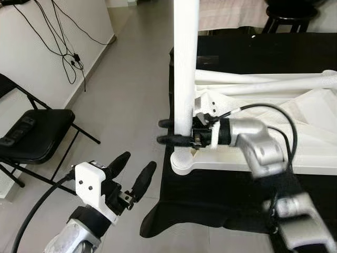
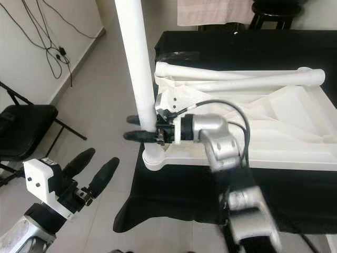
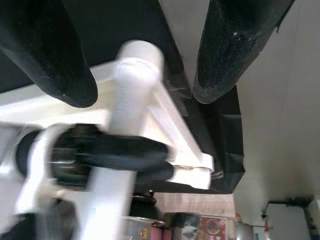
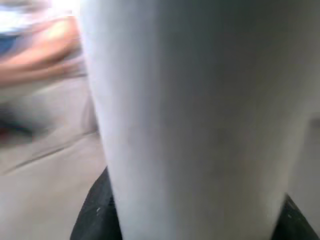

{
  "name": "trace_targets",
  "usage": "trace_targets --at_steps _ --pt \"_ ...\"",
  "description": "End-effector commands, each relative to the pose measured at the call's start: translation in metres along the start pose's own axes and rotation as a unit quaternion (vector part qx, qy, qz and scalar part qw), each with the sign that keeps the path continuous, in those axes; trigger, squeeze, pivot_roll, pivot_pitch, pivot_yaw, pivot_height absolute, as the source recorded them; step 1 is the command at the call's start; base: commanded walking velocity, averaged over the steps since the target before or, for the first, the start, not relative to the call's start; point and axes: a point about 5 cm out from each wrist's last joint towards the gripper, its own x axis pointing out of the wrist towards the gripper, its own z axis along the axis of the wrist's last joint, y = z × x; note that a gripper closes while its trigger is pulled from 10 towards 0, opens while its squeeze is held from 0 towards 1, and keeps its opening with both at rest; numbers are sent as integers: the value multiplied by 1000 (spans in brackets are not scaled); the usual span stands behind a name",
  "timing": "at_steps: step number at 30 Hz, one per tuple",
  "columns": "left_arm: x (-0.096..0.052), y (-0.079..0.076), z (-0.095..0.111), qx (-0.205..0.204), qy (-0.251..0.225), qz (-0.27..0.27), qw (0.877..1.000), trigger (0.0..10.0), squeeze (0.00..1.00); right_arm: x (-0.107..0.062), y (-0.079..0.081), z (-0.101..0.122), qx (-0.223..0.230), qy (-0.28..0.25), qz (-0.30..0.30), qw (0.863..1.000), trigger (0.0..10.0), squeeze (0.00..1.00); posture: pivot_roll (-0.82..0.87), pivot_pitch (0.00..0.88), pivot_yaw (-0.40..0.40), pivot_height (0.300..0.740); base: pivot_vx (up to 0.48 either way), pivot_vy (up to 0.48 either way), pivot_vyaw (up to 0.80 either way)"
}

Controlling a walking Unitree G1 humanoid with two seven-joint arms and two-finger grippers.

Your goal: Building children table

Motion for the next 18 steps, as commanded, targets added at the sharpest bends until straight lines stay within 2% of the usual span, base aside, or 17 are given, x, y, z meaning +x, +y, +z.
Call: trace_targets --at_steps 1,2,3,7,12,13,14,15,16,18 --pt "-2 2 -1 2 8 1 1000 10000 0 -15 -2 -27 59 69 -194 977 0 0 -13 181 50 740 0 0 0" --pt "-2 3 -1 3 8 1 1000 10000 0 -22 11 -33 81 80 -246 963 0 0 -13 181 50 740 0 0 0" --pt "-1 5 -2 4 9 0 1000 10000 0 -23 22 -32 75 80 -246 963 0 0 -24 166 62 740 0 0 0" --pt "2 6 -4 4 9 -3 1000 10000 0 -20 23 -30 56 76 -229 969 0 0 -27 154 57 740 0 0 0" --pt "4 7 -5 5 9 -7 1000 10000 0 -16 14 -29 48 77 -219 972 0 0 -23 144 44 740 0 0 0" --pt "4 8 -5 6 6 -3 1000 10000 0 -11 15 -22 46 65 -202 976 10000 0 -19 144 42 740 0 0 0" --pt "4 8 -5 6 6 -3 1000 10000 0 -11 15 -22 46 65 -202 976 10000 0 -19 144 42 740 0 0 0" --pt "4 8 -4 6 4 1 1000 10000 0 -3 23 -11 34 44 -118 992 10000 565 -17 143 42 740 0 0 0" --pt "4 8 -4 6 2 3 1000 10000 0 1 30 -1 35 20 -21 999 10000 1000 -16 148 39 740 0 0 0" --pt "4 8 -4 6 2 3 1000 10000 0 1 30 -1 35 20 -21 999 10000 1000 -16 148 39 740 0 0 0"
